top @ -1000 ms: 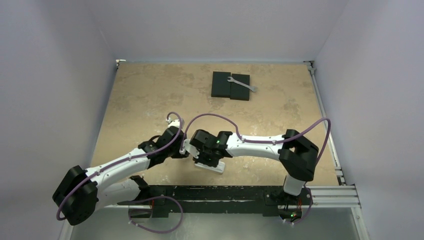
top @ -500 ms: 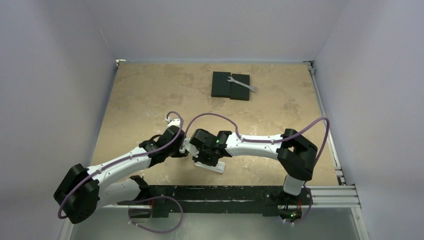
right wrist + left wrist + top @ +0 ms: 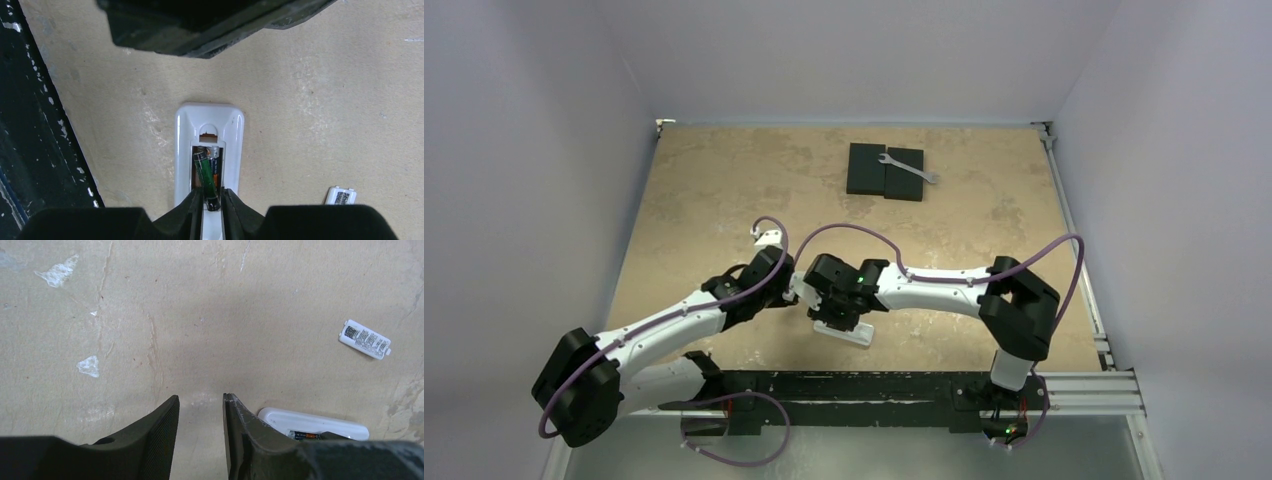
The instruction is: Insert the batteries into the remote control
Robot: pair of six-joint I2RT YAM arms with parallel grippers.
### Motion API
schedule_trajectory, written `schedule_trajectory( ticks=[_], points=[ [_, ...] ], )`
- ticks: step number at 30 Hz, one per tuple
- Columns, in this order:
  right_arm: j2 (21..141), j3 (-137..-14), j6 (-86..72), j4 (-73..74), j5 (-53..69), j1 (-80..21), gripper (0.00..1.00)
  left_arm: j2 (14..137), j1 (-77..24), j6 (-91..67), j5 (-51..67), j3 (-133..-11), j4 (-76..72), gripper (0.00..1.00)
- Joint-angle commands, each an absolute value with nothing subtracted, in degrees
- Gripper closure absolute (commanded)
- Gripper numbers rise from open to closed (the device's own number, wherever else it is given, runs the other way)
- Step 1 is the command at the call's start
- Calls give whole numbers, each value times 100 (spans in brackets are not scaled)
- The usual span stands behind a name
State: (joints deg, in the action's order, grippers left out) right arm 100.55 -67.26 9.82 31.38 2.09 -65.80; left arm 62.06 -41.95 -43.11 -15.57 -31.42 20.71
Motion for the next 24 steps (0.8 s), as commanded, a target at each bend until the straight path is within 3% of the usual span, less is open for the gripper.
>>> schedule_trajectory(
  ticks=[1,6,24],
  points=[
    [9995,-6767,905,2915,155,-6577,72,6138,-4258,-4471,-1688,-3569,1781,63],
    [9751,-6679,915,2937,136,-6581,67,6068,-4261,-4484,-1811,-3696,1883,62],
    [8146,-5475,-26,1929,151,-6583,66,5787,-4248,-4483,-1416,-3575,1991,62]
  ],
)
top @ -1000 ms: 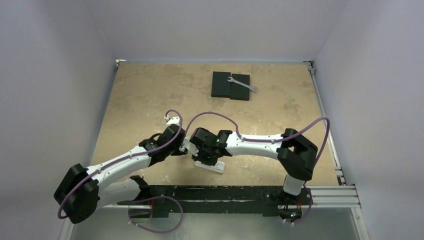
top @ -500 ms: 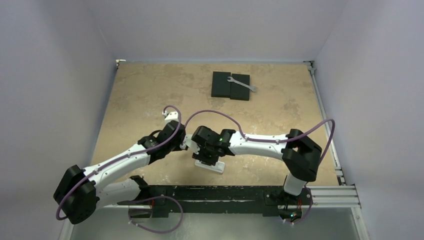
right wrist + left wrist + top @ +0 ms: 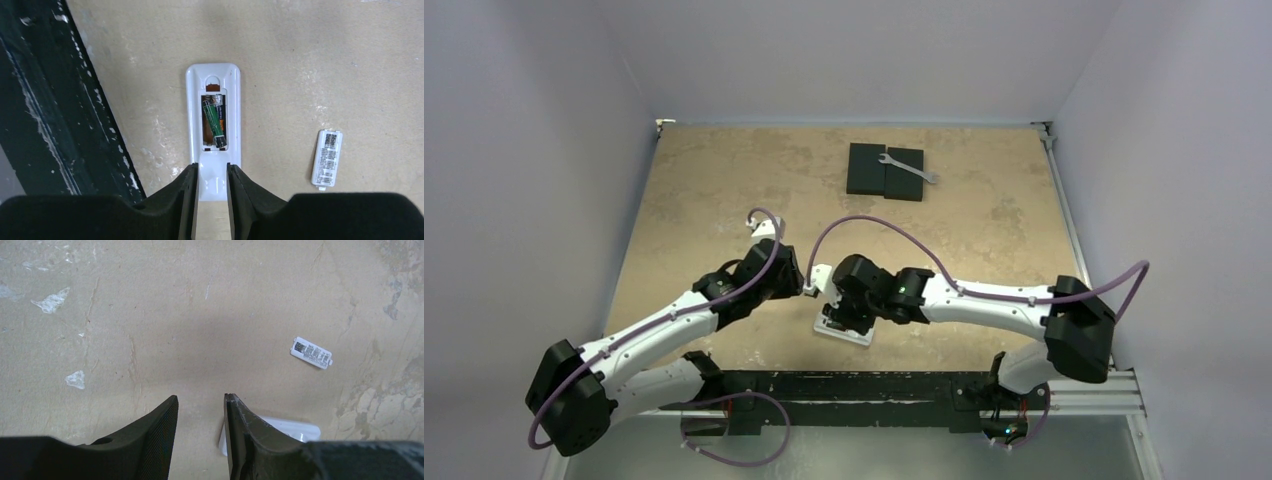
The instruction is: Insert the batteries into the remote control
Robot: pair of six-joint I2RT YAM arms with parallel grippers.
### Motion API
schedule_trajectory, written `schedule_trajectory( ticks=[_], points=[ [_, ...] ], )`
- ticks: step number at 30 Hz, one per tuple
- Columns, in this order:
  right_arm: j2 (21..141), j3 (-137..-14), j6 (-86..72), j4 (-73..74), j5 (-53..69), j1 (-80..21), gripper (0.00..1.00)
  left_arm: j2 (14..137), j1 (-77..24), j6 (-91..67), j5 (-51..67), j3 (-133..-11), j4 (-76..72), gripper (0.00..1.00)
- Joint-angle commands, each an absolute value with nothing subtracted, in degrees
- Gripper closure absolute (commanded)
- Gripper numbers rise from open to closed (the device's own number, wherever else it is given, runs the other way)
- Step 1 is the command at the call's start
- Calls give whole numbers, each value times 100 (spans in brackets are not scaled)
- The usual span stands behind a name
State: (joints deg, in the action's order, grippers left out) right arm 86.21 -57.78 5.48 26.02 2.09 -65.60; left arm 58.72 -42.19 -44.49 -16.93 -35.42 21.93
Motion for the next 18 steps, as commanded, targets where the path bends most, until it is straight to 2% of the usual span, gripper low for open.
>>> schedule_trajectory(
  ticks=[1,6,18],
  points=[
    [8066,-5384,-232,1788,123,-6582,66,5810,-4248,-4477,-1332,-3524,1930,62],
    [7977,-5166,-1012,1355,-71,-6583,68,6096,-4253,-4464,-863,-3360,1588,62],
    [8556,-5187,-1685,975,-292,-6574,71,6734,-4251,-4428,-49,-3060,1061,63]
  ],
)
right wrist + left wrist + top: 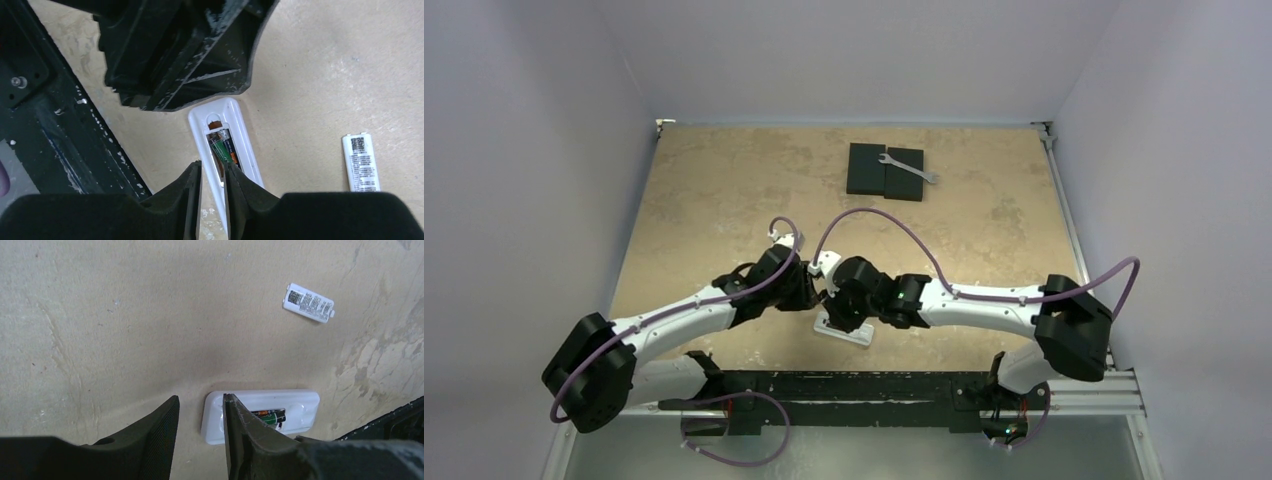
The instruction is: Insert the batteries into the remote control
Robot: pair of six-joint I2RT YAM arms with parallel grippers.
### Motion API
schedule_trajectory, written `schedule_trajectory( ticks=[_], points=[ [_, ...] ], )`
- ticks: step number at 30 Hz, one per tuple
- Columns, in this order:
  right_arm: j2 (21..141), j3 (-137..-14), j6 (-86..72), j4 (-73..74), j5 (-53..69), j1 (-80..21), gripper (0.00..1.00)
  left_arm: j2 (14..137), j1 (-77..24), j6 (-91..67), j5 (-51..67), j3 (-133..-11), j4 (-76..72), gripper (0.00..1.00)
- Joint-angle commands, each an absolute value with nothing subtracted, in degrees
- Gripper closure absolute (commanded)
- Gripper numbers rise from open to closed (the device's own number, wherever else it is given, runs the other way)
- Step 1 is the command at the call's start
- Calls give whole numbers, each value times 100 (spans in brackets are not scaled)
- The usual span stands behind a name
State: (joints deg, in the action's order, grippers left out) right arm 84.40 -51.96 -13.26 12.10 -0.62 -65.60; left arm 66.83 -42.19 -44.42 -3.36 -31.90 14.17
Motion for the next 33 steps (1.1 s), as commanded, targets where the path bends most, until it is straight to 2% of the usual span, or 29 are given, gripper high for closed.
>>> schedule_trajectory(
  ticks=[1,17,33],
  points=[
    [8601,-5186,-1728,990,-333,-6574,71,6767,-4247,-4422,-29,-3028,1027,63],
    [8745,-5065,-2143,1061,-884,-6513,70,7014,-4248,-4448,530,-2652,565,63],
    [8619,-4927,-2289,1175,-726,-6513,74,6771,-4254,-4590,713,-2472,479,63]
  ],
)
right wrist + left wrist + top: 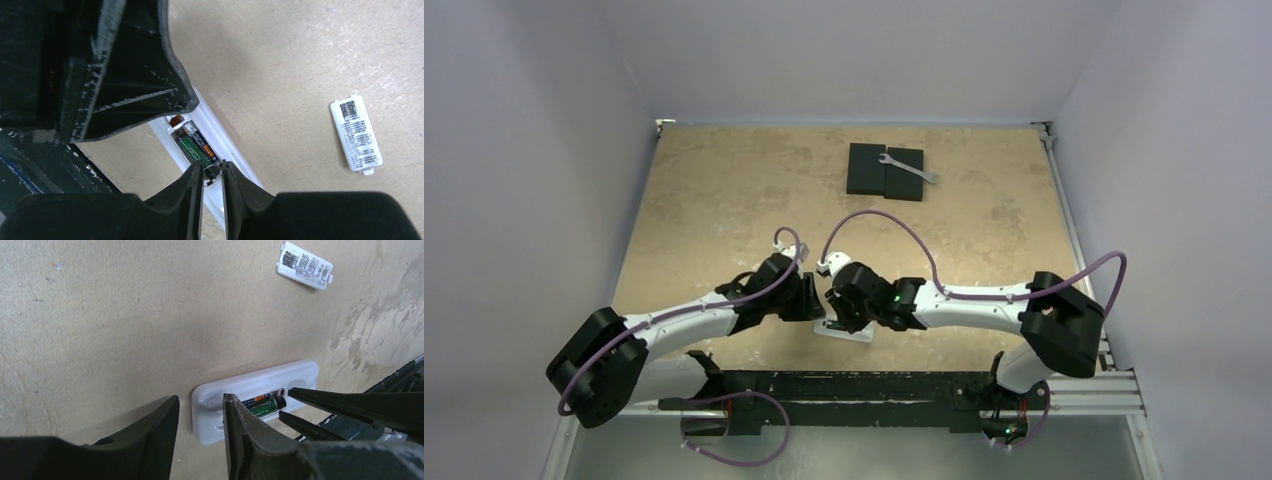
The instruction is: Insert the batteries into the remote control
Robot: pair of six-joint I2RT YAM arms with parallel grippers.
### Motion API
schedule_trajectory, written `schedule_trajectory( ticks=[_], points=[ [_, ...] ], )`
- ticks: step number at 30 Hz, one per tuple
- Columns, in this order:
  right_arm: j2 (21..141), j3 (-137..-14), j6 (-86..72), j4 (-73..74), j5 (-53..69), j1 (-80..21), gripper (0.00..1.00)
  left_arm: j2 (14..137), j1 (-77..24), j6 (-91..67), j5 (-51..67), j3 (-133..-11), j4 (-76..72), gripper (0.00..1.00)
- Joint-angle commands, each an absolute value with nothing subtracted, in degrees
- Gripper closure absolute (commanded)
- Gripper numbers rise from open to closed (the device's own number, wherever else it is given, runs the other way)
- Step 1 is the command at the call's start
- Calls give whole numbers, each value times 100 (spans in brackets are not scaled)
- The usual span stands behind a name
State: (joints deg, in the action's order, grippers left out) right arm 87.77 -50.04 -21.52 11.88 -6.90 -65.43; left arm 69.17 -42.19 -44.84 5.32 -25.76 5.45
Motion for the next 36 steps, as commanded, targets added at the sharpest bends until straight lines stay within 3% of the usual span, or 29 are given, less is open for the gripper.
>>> schedule_trajectory(
  ticks=[1,17,36],
  points=[
    [8607,-4916,-2299,1183,-740,-6513,74,6760,-4261,-4605,726,-2458,455,63],
    [8534,-4862,-2329,1085,-486,-6513,86,6389,-4283,-4839,835,-2221,413,64],
    [8455,-4836,-2555,1089,-375,-6592,86,6313,-4367,-4909,861,-2157,341,64]
  ],
)
